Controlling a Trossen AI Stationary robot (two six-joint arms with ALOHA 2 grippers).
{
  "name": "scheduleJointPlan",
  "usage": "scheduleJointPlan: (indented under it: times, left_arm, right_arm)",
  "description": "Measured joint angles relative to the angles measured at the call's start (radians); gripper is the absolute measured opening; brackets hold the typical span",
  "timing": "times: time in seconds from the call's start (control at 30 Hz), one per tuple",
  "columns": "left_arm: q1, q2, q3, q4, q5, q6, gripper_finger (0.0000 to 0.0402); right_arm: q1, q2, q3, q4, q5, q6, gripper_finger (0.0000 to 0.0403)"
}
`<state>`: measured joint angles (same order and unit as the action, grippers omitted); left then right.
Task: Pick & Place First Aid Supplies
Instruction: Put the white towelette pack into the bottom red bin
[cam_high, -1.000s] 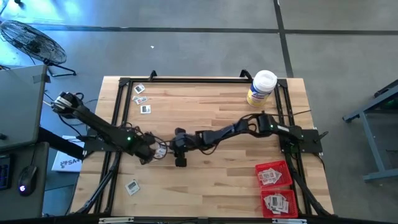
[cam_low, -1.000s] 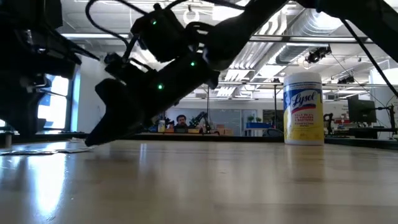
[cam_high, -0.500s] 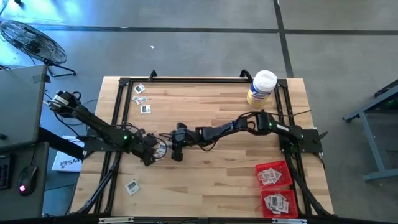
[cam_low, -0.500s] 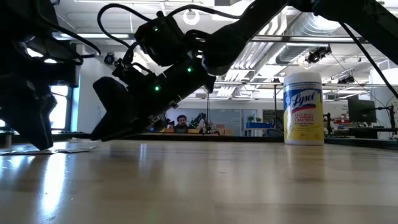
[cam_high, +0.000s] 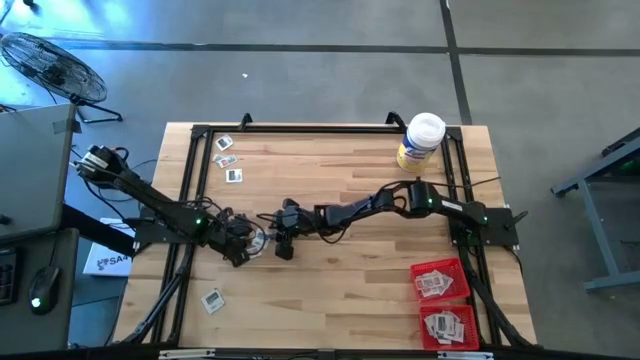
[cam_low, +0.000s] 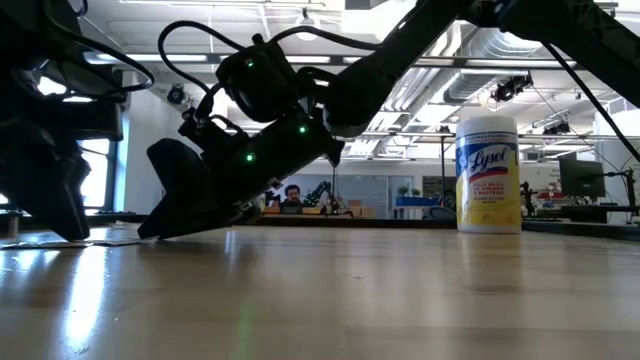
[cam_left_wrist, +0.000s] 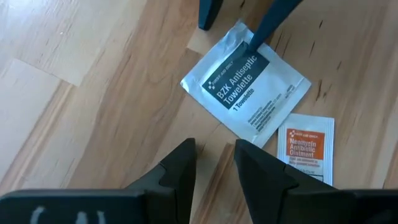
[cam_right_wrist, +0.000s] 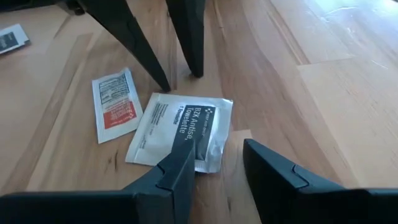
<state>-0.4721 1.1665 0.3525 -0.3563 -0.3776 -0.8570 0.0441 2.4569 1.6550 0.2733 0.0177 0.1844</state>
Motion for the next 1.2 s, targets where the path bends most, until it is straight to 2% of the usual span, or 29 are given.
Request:
scheduleJointPlan:
  times: [0.2, 0.4, 0.8, 1.0, 1.2]
  left_arm:
    - [0.001, 0.001, -0.003, 0.045, -0.014, 0.009, 0.0114]
    - [0.001, 0.003, -0.003, 0.085, -0.019, 0.039, 0.0114]
    - [0.001, 0.003, -0.003, 0.084, -0.055, 0.043, 0.0114]
    - [0.001, -0.002, -0.002, 0.058, -0.050, 0.049, 0.0114]
    - [-0.011, -0.052, -0.001, 0.033, -0.023, 0.041, 0.0114]
  right_arm:
    - [0.001, -0.002, 0.002, -0.041, -0.013, -0.044, 0.0130]
    - [0.003, -0.005, 0.004, -0.115, 0.033, -0.075, 0.0112]
    - [0.001, -0.005, 0.003, -0.144, 0.052, -0.027, 0.0008]
    - [0.006, -0.023, 0.000, -0.156, 0.097, -0.006, 0.0005]
    - [0.025, -0.099, -0.009, -0.263, 0.111, -0.008, 0.0001]
